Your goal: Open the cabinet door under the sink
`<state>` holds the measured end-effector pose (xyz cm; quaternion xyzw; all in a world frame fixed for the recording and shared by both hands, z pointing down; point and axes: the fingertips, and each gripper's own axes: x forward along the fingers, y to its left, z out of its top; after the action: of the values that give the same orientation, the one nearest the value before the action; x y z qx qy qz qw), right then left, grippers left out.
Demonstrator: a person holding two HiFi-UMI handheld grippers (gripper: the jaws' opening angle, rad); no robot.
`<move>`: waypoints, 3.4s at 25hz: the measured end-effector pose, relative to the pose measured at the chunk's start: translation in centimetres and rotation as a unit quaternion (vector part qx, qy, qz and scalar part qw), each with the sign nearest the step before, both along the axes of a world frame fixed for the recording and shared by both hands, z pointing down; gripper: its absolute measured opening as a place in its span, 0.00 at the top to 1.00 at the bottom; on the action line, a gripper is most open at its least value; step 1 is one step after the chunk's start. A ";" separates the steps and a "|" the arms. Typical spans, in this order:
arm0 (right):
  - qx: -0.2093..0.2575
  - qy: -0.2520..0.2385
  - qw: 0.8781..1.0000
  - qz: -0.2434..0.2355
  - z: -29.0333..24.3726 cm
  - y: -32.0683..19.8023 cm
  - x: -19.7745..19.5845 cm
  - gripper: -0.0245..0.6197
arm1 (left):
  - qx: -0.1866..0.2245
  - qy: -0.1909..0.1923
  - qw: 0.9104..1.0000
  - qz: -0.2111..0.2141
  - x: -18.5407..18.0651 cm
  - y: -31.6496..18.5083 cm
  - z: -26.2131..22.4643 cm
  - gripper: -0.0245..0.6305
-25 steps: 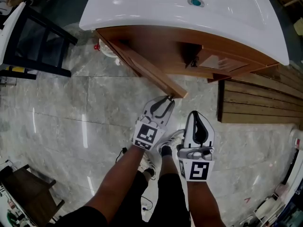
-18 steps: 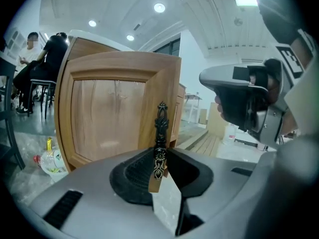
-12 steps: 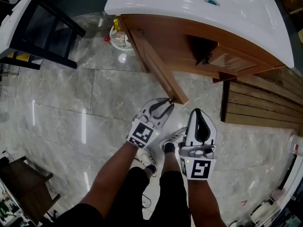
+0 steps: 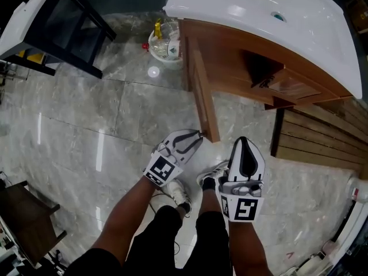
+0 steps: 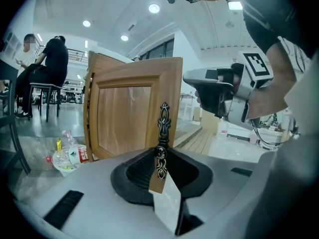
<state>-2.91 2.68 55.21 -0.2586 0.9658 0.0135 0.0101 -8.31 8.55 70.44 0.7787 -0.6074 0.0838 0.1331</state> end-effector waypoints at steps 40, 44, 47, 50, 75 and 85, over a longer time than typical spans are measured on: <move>-0.010 0.025 0.999 -0.030 -1.2 0.8 -0.7 0.92 | 0.016 -0.031 0.963 -0.269 -4.7 10.9 -7.1 0.91; 0.001 0.027 0.998 -0.049 -2.1 0.1 -0.5 0.92 | 0.018 0.007 0.964 -0.266 -1.2 9.5 -8.9 0.93; 0.010 0.033 0.997 -0.064 -2.7 0.0 -0.3 0.92 | 0.027 0.018 0.962 -0.271 0.3 7.3 -10.7 0.93; 0.018 0.043 0.996 -0.078 -3.3 -0.5 0.3 0.92 | 0.045 0.012 0.964 -0.260 1.2 4.2 -12.7 0.93; -0.025 0.037 0.994 -0.098 -3.1 -12.8 5.6 0.92 | 0.064 -0.033 0.974 -0.216 4.3 -17.3 -13.2 0.93; -0.036 0.031 0.995 -0.091 -2.5 -15.2 6.5 0.92 | 0.050 -0.044 0.979 -0.195 3.6 -21.7 -11.0 0.75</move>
<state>3.61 -12.49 52.75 -0.1693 0.9851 -0.0140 -0.0278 -4.72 -13.11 59.43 0.6465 -0.7563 0.0600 0.0804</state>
